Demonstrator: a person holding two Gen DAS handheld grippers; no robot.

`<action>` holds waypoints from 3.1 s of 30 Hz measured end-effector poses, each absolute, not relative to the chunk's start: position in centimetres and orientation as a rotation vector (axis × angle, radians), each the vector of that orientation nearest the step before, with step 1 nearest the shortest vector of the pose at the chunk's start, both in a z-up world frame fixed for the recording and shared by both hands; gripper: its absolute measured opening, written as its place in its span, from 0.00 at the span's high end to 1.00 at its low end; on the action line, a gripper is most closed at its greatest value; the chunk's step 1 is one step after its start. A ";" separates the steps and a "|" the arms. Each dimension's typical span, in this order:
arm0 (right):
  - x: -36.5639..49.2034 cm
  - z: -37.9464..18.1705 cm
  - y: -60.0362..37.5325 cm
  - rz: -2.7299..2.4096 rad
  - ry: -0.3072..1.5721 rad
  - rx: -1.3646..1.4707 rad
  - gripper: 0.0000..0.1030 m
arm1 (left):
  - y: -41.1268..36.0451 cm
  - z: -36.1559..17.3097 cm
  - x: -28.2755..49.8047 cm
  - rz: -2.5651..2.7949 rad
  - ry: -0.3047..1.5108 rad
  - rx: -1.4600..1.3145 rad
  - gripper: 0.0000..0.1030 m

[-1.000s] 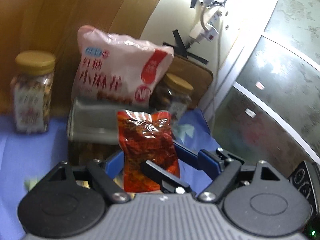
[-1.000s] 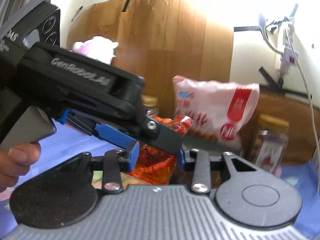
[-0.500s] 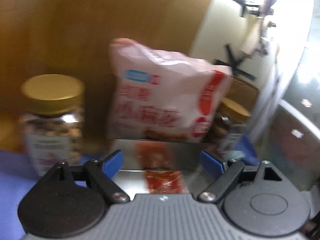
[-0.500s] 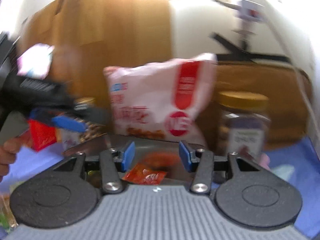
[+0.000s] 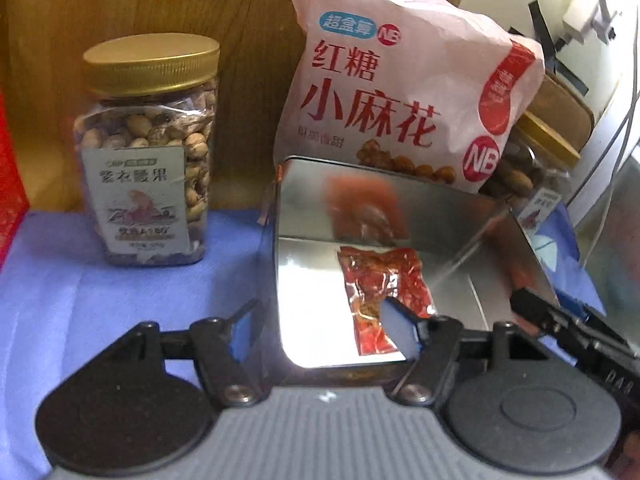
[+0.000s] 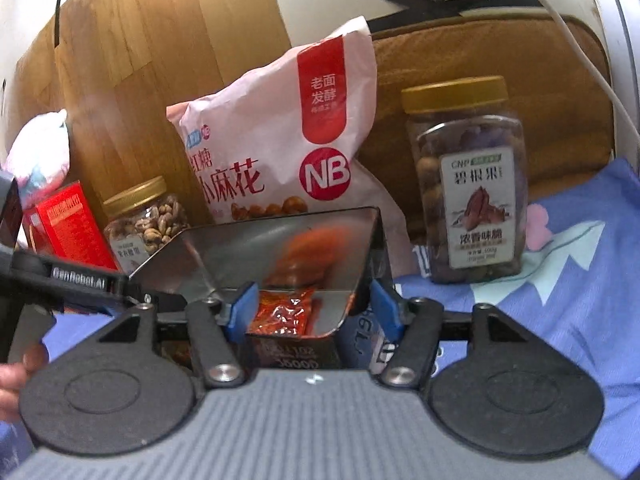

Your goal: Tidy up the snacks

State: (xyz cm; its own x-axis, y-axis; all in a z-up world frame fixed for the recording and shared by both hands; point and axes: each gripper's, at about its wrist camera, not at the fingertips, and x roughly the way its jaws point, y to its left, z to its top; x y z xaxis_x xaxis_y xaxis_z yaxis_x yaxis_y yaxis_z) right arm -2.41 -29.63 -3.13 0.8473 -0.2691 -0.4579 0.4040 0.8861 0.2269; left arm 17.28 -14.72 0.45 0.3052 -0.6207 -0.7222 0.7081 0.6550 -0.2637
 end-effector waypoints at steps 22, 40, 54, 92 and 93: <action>-11.1 3.4 -22.3 -0.303 0.398 0.359 0.38 | -3.6 4.4 9.6 -0.902 0.736 0.060 0.23; -11.4 -0.4 -15.3 -0.159 0.658 0.147 0.60 | 4.7 2.2 5.2 -0.933 0.769 0.039 0.25; -5.5 -3.1 -14.5 -0.064 0.666 -0.043 0.61 | 5.1 2.6 7.2 -0.976 0.817 -0.071 0.19; -14.7 -3.8 -9.7 0.150 0.733 -0.091 0.61 | 1.3 -2.9 -0.1 -1.203 0.998 0.012 0.38; -14.9 -3.6 -9.3 0.154 0.721 -0.097 0.62 | 1.4 -2.5 0.0 -1.206 0.993 0.007 0.38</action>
State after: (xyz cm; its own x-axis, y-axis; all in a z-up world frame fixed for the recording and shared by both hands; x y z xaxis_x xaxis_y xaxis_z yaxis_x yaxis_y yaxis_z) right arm -14.85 -9.30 -3.56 0.7404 0.1070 -0.6636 -0.1739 0.9841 -0.0354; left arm -0.04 1.44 -2.53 0.0085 -0.7693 -0.6388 0.7751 0.4087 -0.4819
